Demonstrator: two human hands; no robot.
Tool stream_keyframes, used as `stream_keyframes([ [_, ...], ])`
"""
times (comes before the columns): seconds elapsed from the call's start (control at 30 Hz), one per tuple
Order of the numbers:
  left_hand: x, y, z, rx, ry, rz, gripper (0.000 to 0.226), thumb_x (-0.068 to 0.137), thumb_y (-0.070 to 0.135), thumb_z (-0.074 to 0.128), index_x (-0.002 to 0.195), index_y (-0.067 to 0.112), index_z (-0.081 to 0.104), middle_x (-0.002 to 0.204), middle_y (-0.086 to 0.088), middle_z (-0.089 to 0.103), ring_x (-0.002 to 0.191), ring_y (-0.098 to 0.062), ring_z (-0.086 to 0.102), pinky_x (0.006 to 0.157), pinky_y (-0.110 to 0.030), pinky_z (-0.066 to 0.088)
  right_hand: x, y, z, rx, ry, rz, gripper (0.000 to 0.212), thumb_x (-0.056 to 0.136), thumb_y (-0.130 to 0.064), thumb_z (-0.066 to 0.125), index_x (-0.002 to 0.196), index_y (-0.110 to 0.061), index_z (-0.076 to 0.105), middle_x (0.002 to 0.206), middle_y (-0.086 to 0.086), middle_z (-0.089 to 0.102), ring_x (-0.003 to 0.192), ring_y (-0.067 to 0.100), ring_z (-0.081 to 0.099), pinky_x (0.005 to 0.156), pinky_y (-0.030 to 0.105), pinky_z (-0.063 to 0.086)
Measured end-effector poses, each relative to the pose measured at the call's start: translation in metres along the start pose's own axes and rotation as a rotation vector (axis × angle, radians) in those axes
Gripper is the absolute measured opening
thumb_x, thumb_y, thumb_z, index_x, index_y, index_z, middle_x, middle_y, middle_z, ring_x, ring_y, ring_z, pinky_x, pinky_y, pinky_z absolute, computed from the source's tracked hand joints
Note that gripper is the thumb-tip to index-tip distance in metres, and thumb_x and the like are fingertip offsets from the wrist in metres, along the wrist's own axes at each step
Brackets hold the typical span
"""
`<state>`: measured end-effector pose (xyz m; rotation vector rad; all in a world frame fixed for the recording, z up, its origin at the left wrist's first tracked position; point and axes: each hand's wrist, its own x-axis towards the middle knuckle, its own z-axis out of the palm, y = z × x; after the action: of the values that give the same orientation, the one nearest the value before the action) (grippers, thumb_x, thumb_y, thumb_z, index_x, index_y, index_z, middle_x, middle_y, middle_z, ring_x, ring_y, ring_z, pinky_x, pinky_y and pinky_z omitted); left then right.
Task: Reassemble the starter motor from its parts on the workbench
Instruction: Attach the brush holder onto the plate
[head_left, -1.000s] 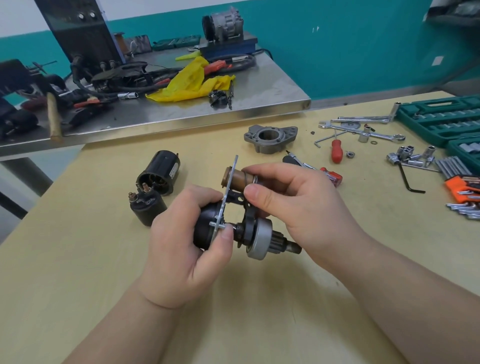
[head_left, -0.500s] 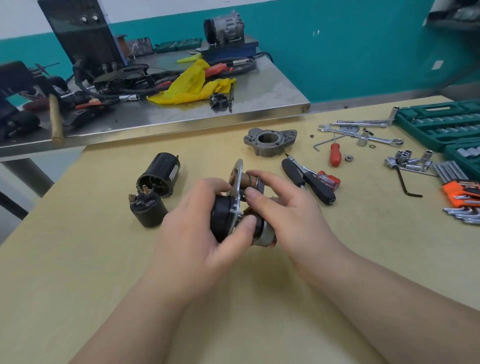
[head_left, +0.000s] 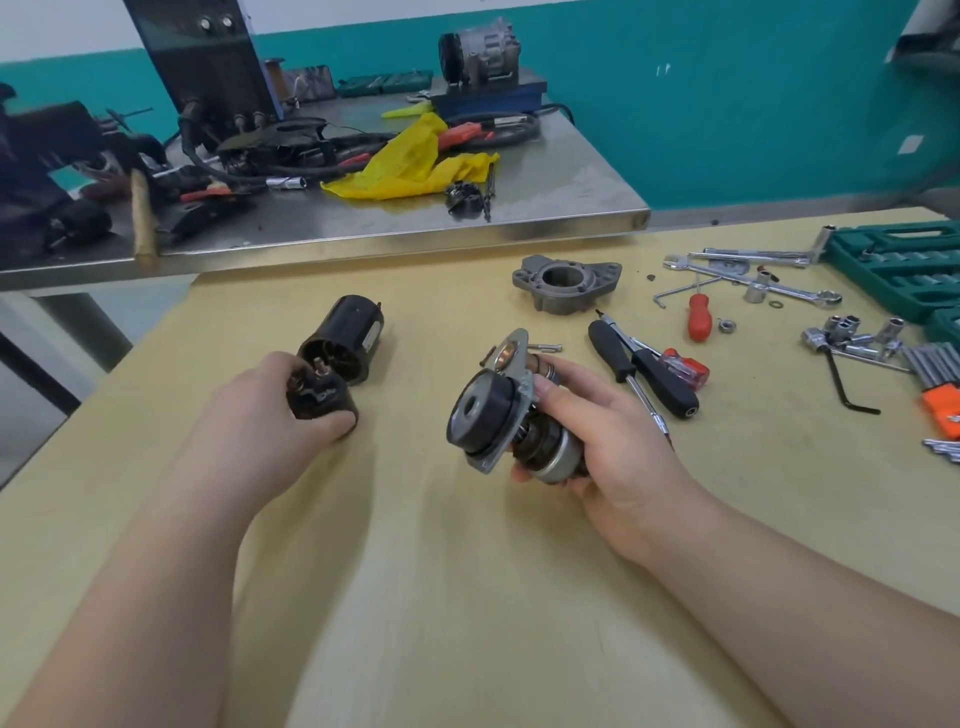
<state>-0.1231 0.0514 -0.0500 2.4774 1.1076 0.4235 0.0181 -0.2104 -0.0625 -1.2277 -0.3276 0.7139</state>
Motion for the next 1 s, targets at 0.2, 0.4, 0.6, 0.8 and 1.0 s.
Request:
stream_keyframes([
  [0.2, -0.002, 0.007, 0.008, -0.152, 0.055, -0.079, 0.054, 0.071, 0.049, 0.092, 0.107, 0.039, 0.053, 0.092, 0.019, 0.058, 0.079, -0.001, 0.054, 0.058, -0.029, 0.040, -0.003, 0.000, 0.002, -0.016, -0.044, -0.040, 0.032, 0.100, -0.024, 0.071, 0.132, -0.025, 0.072, 0.102, 0.017, 0.079, 0.068, 0.028, 0.073, 0.054, 0.032, 0.057],
  [0.4, -0.015, 0.028, 0.001, -1.304, -0.177, -0.004, 0.079, 0.063, 0.041, 0.103, 0.126, 0.007, 0.071, 0.126, -0.020, 0.075, 0.110, -0.036, 0.078, 0.089, -0.043, 0.065, -0.008, 0.001, 0.004, -0.028, -0.080, -0.112, 0.044, 0.091, -0.033, 0.073, 0.134, -0.029, 0.069, 0.103, 0.020, 0.079, 0.080, 0.037, 0.075, 0.067, 0.048, 0.061],
  [0.6, -0.040, 0.055, 0.012, -1.712, -0.539, 0.075, 0.061, 0.072, 0.025, 0.098, 0.124, 0.004, 0.076, 0.127, -0.025, 0.074, 0.121, -0.045, 0.071, 0.093, -0.040, 0.063, -0.016, -0.002, 0.006, -0.190, 0.002, -0.211, 0.039, 0.094, -0.047, 0.074, 0.128, -0.028, 0.071, 0.096, 0.018, 0.080, 0.085, 0.031, 0.080, 0.078, 0.045, 0.063],
  [0.8, -0.046, 0.063, 0.018, -1.812, -0.562, -0.012, 0.055, 0.069, 0.021, 0.099, 0.118, 0.003, 0.080, 0.125, -0.023, 0.076, 0.113, -0.036, 0.077, 0.090, -0.040, 0.064, -0.029, -0.004, 0.014, -0.298, 0.001, -0.303, 0.039, 0.087, -0.048, 0.067, 0.124, -0.037, 0.071, 0.078, 0.015, 0.075, 0.069, 0.019, 0.076, 0.056, 0.026, 0.057],
  [1.0, -0.049, 0.066, 0.020, -1.693, -0.505, -0.079, 0.066, 0.054, 0.052, 0.105, 0.108, 0.018, 0.086, 0.110, -0.014, 0.081, 0.089, -0.030, 0.083, 0.071, -0.032, 0.066, -0.032, -0.006, 0.014, -0.306, 0.029, -0.346, 0.038, 0.089, -0.049, 0.067, 0.126, -0.038, 0.070, 0.076, 0.016, 0.074, 0.070, 0.026, 0.076, 0.058, 0.030, 0.060],
])
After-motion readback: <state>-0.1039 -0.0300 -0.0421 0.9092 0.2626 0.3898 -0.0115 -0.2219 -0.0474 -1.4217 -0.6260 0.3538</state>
